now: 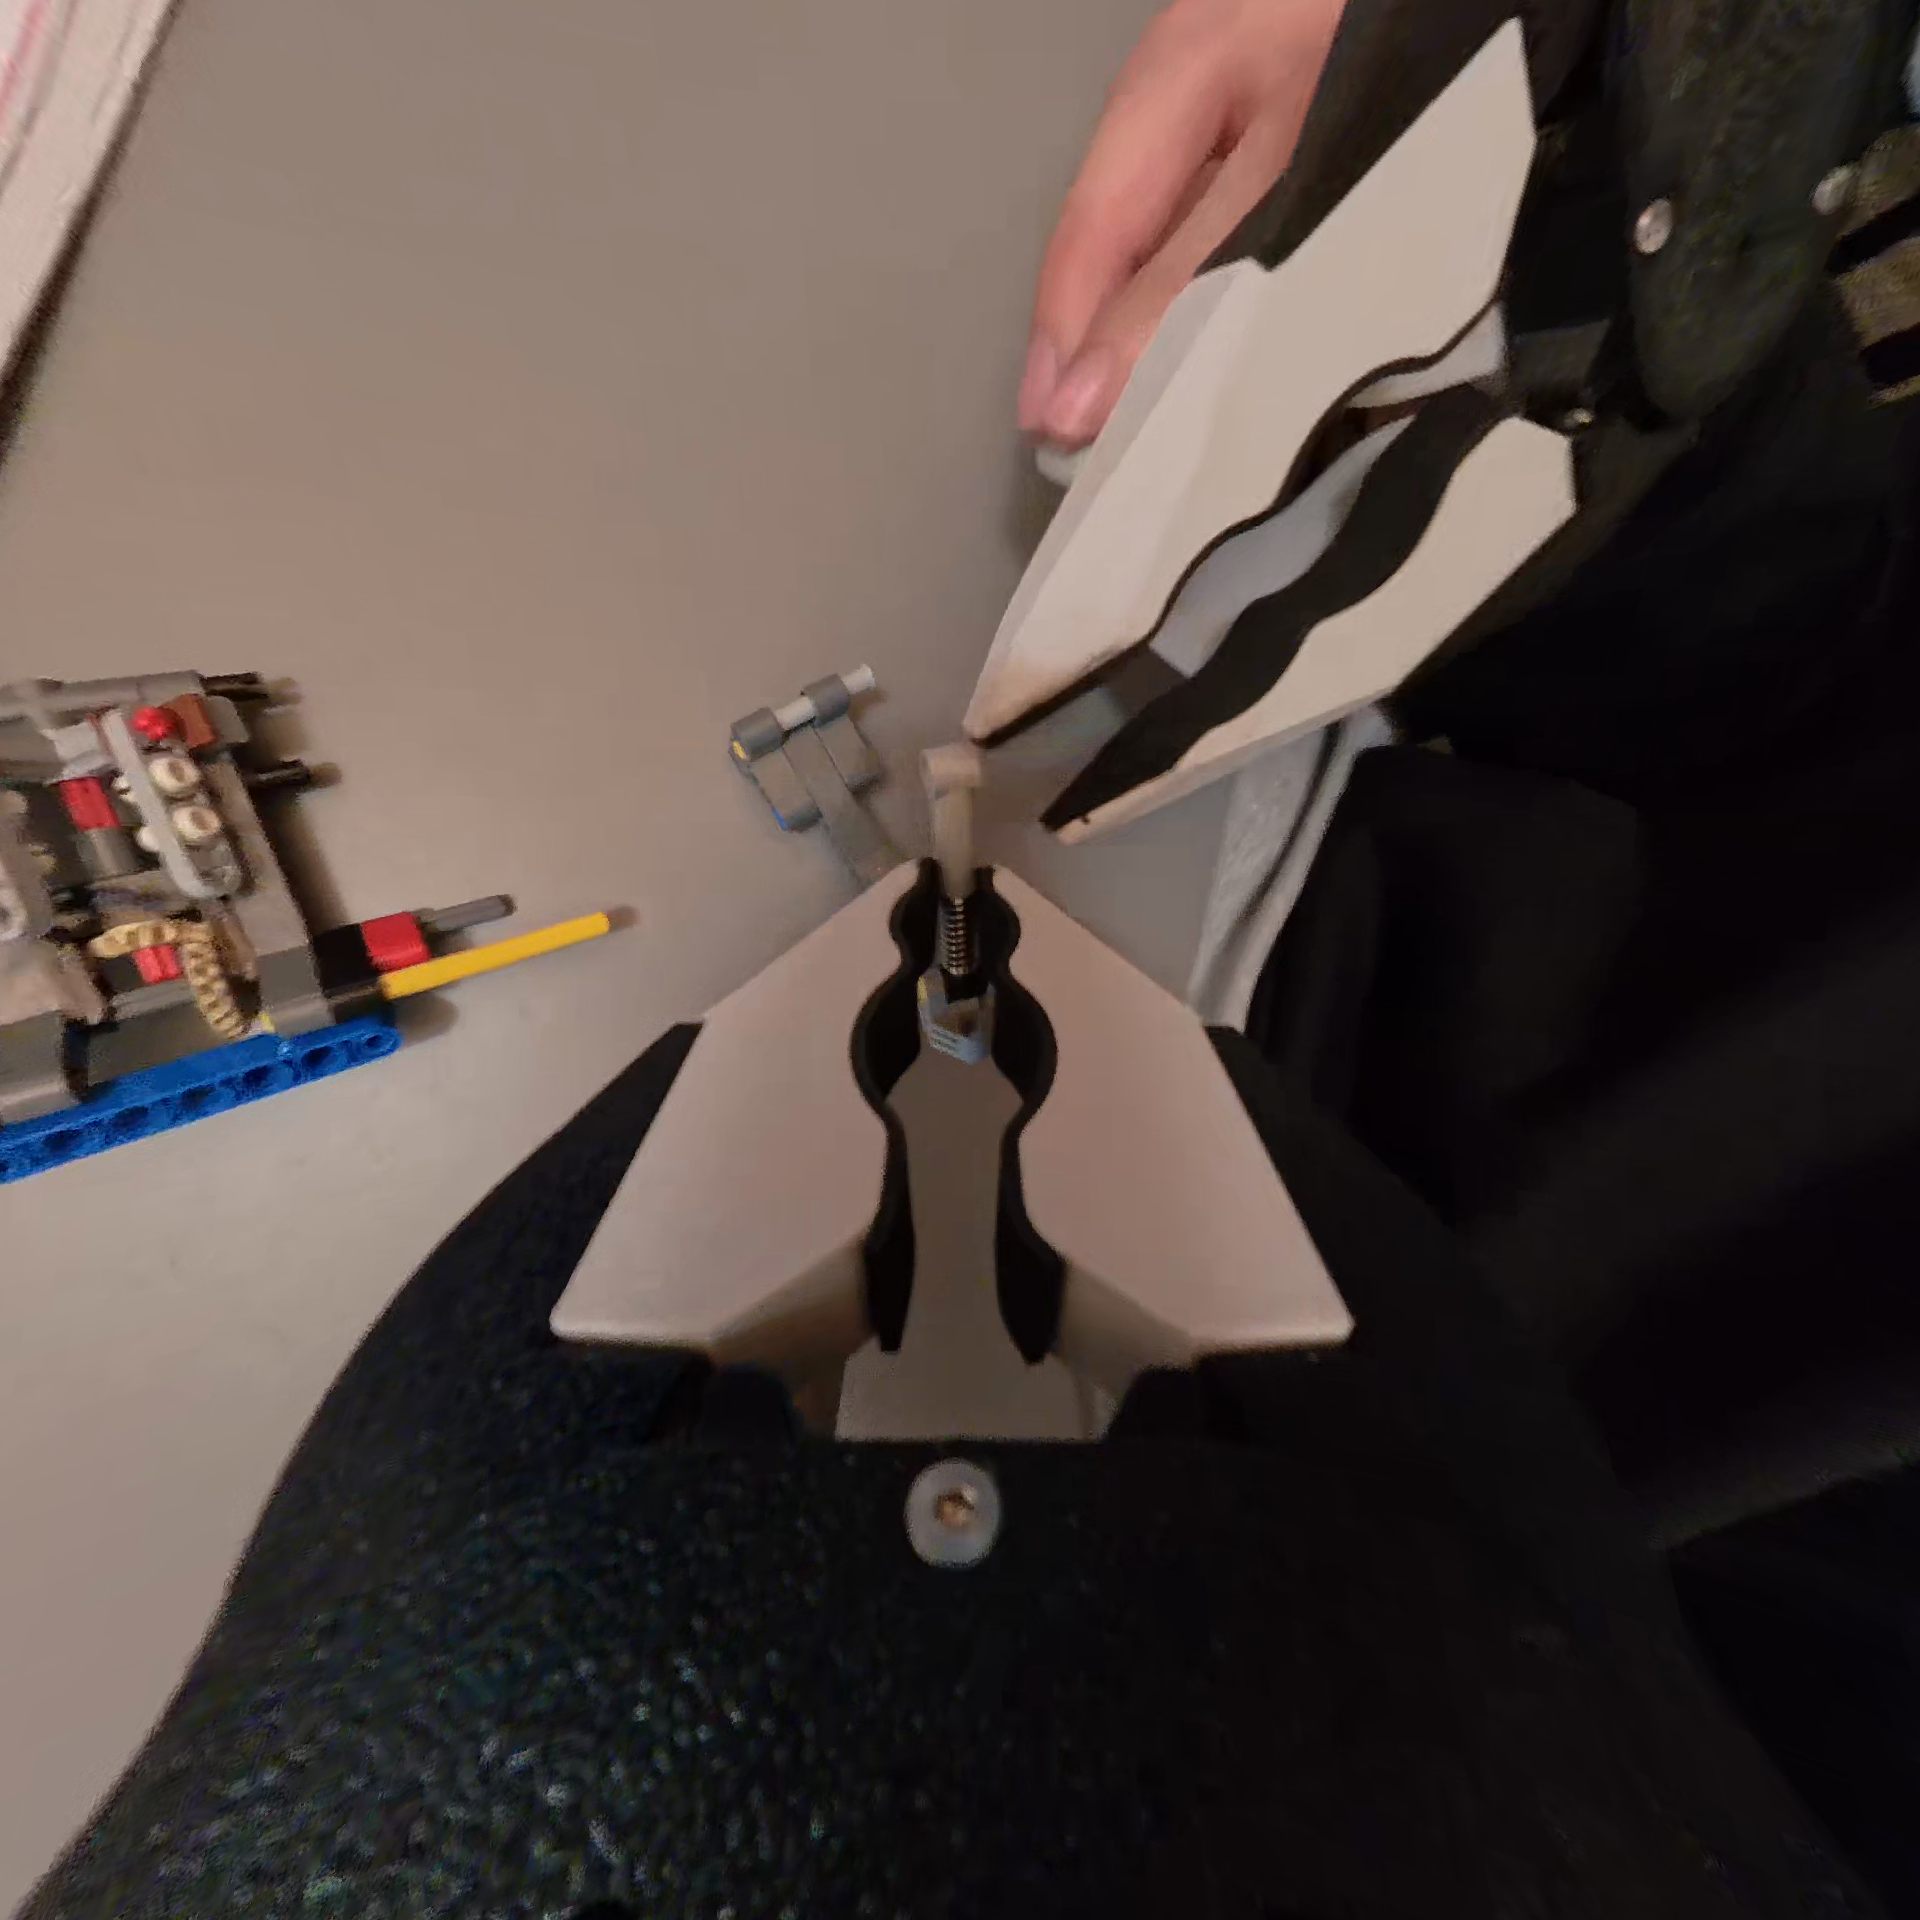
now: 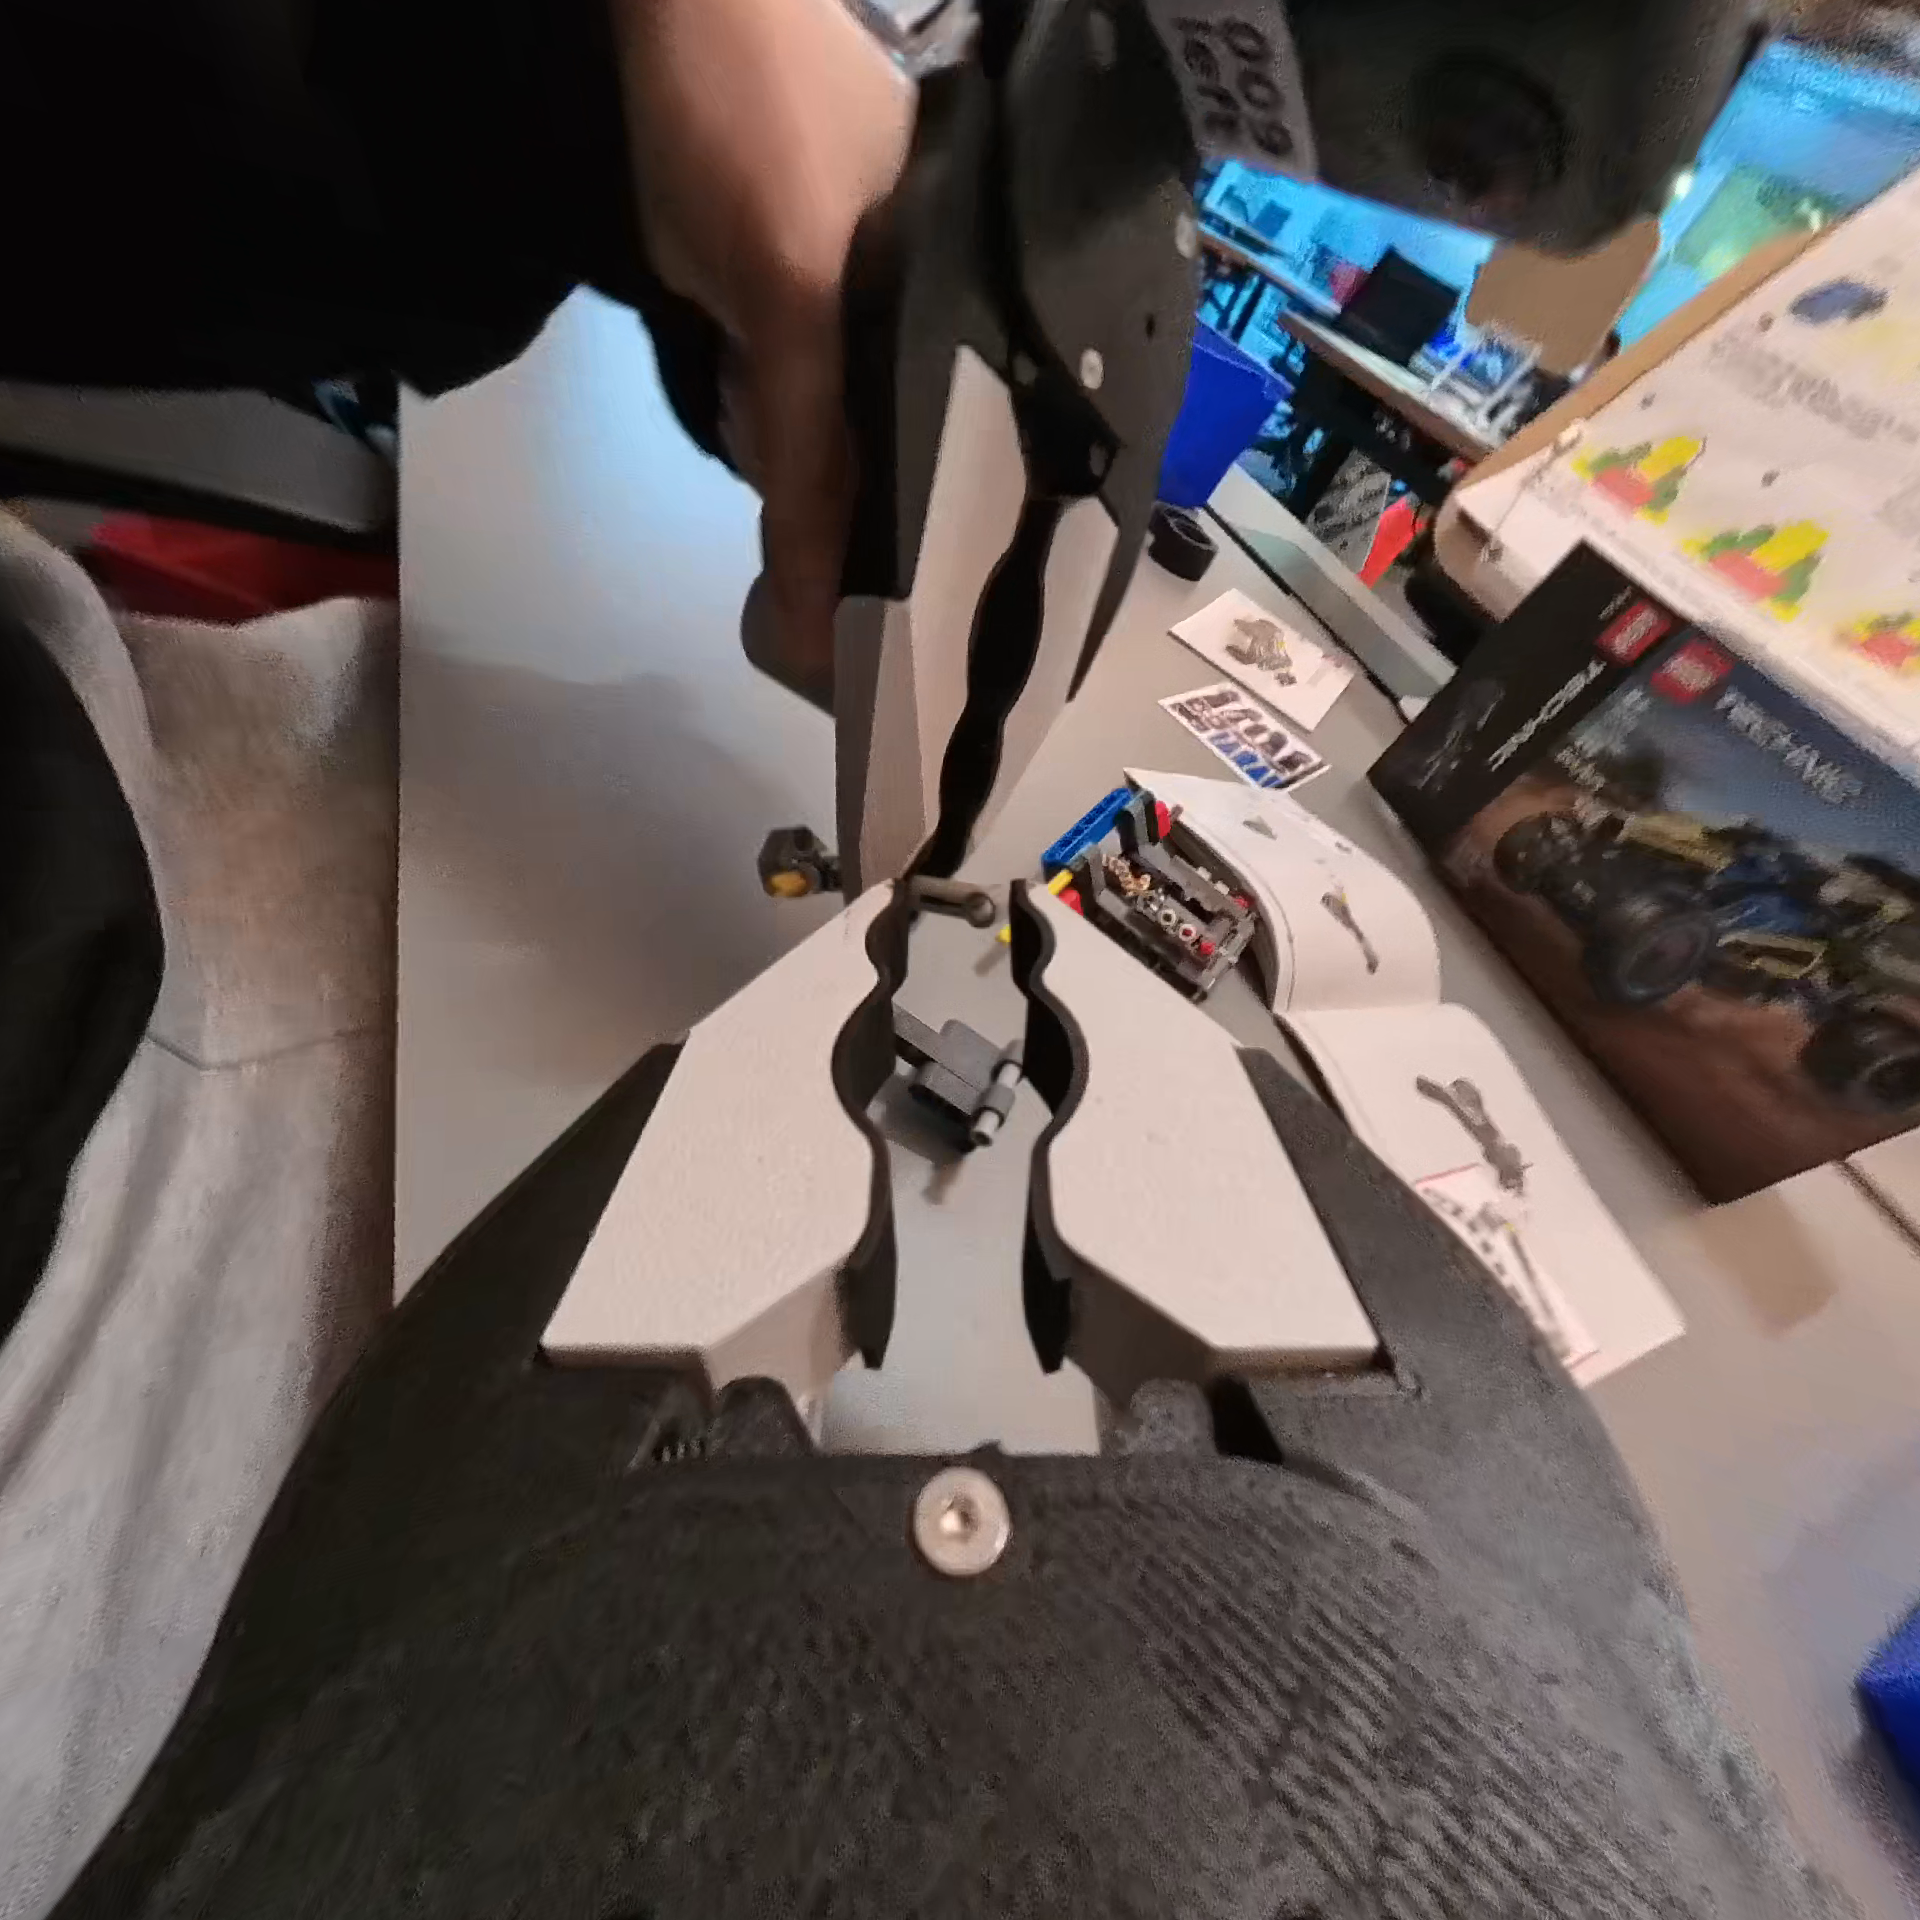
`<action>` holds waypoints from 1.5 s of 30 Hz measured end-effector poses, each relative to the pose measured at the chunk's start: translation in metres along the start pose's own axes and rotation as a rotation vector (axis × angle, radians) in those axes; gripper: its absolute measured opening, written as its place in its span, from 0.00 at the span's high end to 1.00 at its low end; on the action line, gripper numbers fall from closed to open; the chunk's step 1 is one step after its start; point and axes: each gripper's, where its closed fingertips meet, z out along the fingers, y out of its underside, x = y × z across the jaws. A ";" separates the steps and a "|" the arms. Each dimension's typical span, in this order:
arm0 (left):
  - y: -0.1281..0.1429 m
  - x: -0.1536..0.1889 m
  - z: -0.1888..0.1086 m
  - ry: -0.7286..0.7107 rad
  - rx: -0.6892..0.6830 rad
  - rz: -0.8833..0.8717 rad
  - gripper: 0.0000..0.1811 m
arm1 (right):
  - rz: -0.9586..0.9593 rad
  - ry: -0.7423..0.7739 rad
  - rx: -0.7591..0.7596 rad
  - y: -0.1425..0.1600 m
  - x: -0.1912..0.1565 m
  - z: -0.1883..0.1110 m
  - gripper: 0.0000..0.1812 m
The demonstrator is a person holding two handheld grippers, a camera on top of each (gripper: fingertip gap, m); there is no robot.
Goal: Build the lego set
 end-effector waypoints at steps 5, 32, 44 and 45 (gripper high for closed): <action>0.006 0.021 -0.010 0.225 -0.062 0.004 0.97 | -0.163 -0.055 -0.022 -0.007 -0.016 -0.002 0.84; 0.022 0.034 -0.025 0.524 -0.212 -0.066 0.97 | -0.673 0.103 -0.172 -0.010 -0.018 0.016 0.97; -0.038 -0.026 -0.048 0.092 0.307 0.039 0.93 | -0.499 0.303 -0.137 0.009 0.030 0.000 0.97; -0.044 -0.029 -0.056 0.043 0.380 0.076 0.92 | -0.487 0.314 -0.133 0.011 0.034 -0.001 0.97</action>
